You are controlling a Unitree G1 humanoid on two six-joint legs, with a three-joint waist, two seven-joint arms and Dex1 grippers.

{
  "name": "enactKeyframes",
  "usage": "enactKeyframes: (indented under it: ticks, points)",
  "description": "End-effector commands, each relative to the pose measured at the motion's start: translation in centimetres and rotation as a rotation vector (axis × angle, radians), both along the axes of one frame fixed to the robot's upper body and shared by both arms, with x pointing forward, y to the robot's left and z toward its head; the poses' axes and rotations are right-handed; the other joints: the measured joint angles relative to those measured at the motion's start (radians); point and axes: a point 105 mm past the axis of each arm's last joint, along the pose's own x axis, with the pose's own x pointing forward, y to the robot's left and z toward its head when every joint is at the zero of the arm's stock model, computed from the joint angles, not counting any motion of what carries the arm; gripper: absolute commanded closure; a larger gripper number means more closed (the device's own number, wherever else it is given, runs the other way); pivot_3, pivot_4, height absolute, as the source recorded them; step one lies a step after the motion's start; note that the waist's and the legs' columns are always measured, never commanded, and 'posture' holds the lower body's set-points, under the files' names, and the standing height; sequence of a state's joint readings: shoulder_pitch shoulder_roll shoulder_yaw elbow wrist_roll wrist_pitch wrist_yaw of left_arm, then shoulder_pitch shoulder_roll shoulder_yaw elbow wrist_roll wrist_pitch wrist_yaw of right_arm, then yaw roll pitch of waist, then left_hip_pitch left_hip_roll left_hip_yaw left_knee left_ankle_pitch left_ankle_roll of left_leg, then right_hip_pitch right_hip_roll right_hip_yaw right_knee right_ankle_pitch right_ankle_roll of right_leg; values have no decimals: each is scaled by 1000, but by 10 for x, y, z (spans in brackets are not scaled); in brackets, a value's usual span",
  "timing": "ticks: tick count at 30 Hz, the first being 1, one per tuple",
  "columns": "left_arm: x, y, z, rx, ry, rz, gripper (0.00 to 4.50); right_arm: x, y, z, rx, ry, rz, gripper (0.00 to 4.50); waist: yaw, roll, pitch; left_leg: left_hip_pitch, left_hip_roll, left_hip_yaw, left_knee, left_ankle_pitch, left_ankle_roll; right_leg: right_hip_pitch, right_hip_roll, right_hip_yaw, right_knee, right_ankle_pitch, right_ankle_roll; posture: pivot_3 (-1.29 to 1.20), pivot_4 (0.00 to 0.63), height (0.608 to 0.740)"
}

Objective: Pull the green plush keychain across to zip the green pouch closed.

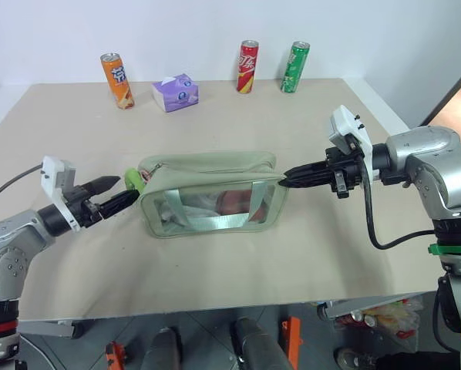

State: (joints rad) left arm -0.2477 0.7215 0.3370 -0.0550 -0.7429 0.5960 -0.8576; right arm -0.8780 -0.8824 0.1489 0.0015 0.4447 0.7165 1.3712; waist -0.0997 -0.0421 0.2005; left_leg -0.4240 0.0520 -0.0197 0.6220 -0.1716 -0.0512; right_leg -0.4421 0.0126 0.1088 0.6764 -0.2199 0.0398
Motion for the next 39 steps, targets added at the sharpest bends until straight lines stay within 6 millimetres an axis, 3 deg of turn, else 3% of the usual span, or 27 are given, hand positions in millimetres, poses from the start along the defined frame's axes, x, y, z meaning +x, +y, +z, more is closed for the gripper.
enactKeyframes:
  ticks: [1, 14, 24, 28, 34, 39]
  points:
    - [1, -5, 5, 32, -37, -9, 253, -5, -1, 14, 18, -57, 9, 4465, 0, 0, 0, 0, 0, 0, 0, 0, 0, 0, 0, 0, 0, 0, 0, 0, 150, 740]
    - [2, -7, 9, -1, -54, -14, 4473, -5, -2, 14, 26, -56, 1, 4500, 0, 0, 0, 0, 0, 0, 0, 0, 0, 0, 0, 0, 0, 0, 0, 0, 150, 740]
    - [8, -2, 20, -6, -77, 3, 4473, -5, -2, 14, 27, -55, -1, 4500, 0, 0, 0, 0, 0, 0, 0, 0, 0, 0, 0, 0, 0, 0, 1, 0, 150, 740]
    - [13, -3, 67, -18, -219, -3, 4473, -5, -2, 14, 26, -58, -3, 4500, 2, -1, 0, -1, 0, -1, 1, 0, 0, 0, 0, 0, 0, 0, 1, 0, 150, 740]
    - [13, -30, 97, -22, -309, -70, 4473, -4, -1, 13, 27, -57, -7, 4500, 4, -1, 0, -1, -1, 0, 2, 0, 0, 1, -1, 1, 0, 3, 6, 0, 150, 740]
    - [16, -56, 95, 36, -319, -169, 4473, -4, -2, 12, 30, -58, -12, 4500, 6, -1, 0, -1, -1, -1, 1, 0, 0, 1, 0, 0, 0, 2, 6, 0, 150, 740]
